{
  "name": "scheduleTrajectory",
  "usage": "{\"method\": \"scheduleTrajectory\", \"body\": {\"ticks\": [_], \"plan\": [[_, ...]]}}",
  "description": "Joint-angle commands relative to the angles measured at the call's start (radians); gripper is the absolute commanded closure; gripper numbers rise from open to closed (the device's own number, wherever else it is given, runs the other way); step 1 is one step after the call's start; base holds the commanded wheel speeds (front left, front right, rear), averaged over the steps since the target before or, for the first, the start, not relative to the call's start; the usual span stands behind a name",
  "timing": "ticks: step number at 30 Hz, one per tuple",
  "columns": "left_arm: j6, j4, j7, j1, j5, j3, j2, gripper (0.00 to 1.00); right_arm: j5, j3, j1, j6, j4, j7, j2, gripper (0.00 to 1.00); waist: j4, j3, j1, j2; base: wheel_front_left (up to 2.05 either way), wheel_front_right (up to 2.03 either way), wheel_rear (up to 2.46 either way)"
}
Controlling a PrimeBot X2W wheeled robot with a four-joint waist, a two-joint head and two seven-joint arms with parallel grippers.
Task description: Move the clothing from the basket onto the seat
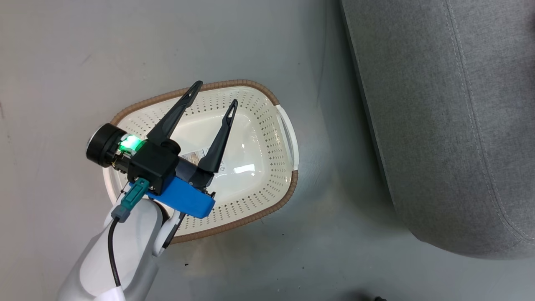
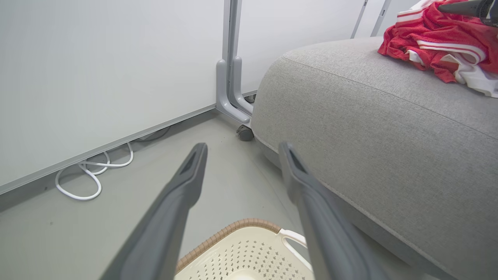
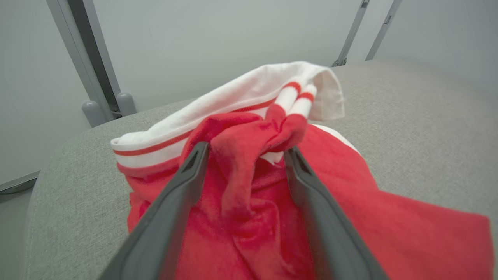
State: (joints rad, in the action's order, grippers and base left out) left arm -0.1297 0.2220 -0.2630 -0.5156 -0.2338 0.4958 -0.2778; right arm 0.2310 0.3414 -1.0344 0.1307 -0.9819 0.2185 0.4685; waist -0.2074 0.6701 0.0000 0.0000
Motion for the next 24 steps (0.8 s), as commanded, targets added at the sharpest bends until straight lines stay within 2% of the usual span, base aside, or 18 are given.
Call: {"method": "scheduleTrajectory", "body": {"ticks": [1,10,17,24], "plan": [[-0.001,0.001,-0.003,-0.008,-0.002,-0.005,0.003,0.00,0.003,-0.004,-0.011,0.000,-0.005,0.007,0.009,0.00,0.001,-0.004,0.0000,0.0000,0.00,0.00,0.00],[-0.001,0.014,-0.003,0.016,-0.017,-0.017,0.040,0.00,-0.034,-0.057,0.025,0.000,-0.026,0.013,0.026,0.00,0.016,-0.078,0.0000,0.0000,0.00,0.00,0.00],[-0.001,0.035,-0.003,0.075,-0.036,-0.047,0.083,0.00,-0.092,-0.113,0.082,0.000,-0.018,0.004,0.035,0.00,0.038,-0.204,0.0000,0.0000,0.00,0.00,0.00],[-0.001,0.058,-0.003,0.168,-0.046,-0.103,0.118,0.00,-0.111,-0.170,0.174,0.000,0.042,-0.010,-0.003,0.00,0.070,-0.346,0.0000,0.0000,0.00,0.00,0.00]]}}
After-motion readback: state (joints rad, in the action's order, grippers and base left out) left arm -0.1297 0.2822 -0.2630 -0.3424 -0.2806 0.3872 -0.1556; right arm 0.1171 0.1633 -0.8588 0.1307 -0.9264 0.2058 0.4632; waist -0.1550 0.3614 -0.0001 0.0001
